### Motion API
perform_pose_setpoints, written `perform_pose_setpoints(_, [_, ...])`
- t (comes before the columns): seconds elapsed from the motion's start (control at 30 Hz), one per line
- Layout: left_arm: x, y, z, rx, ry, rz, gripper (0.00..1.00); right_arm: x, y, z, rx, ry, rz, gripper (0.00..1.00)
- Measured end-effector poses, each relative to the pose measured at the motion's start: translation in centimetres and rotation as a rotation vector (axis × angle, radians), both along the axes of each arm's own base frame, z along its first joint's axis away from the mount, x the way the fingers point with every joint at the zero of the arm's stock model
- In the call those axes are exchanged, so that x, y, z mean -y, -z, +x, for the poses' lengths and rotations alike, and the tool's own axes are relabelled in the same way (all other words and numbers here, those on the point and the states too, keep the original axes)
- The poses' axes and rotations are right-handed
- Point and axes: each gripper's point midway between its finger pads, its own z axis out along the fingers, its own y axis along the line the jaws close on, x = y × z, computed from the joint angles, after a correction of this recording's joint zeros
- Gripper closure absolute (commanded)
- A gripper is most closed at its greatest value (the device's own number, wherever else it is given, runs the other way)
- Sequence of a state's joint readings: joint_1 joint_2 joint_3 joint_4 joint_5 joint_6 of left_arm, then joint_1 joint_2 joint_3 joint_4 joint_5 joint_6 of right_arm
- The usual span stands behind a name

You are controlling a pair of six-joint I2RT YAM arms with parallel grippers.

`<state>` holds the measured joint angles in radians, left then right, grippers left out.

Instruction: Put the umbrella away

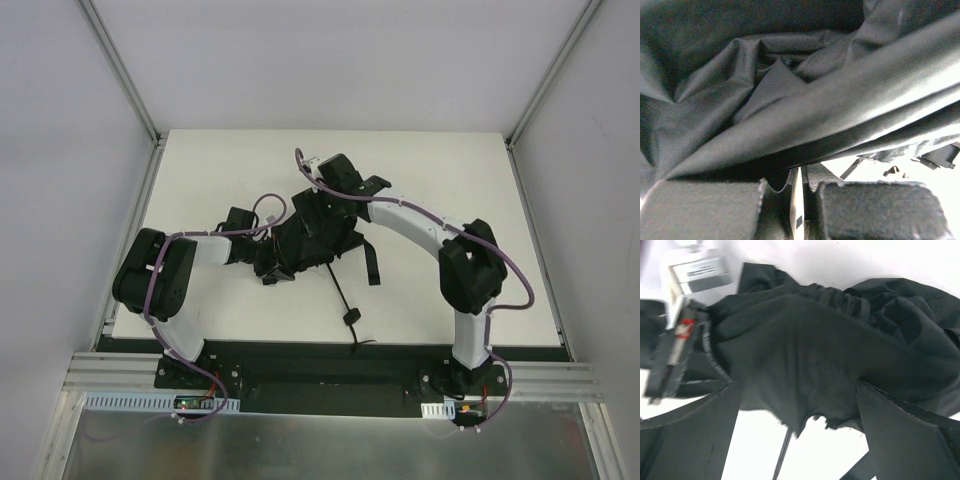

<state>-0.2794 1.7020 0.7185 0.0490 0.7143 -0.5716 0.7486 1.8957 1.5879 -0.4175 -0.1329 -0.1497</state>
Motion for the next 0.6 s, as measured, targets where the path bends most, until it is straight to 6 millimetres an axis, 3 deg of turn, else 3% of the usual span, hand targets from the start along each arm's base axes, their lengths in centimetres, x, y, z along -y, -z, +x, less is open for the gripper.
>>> perform_pose_setpoints(0.17, [0.1,0.0,-0.2,-0.006,0.005,-0.007,1.00,1.1,4.1,1.8,-0.054,0.012,-0.063,0.00])
perform_pose_setpoints(0.37, [-0.1,0.0,-0.1,-0.003,0.001,-0.007,1.00,1.2,6.0,1.5,-0.084,-0.019,-0.059,0.01])
perform_pose_setpoints(0.6, [-0.3,0.1,-0.1,-0.006,-0.003,-0.008,1.00,-0.6,8.9,1.0,-0.162,-0.033,0.000,0.01])
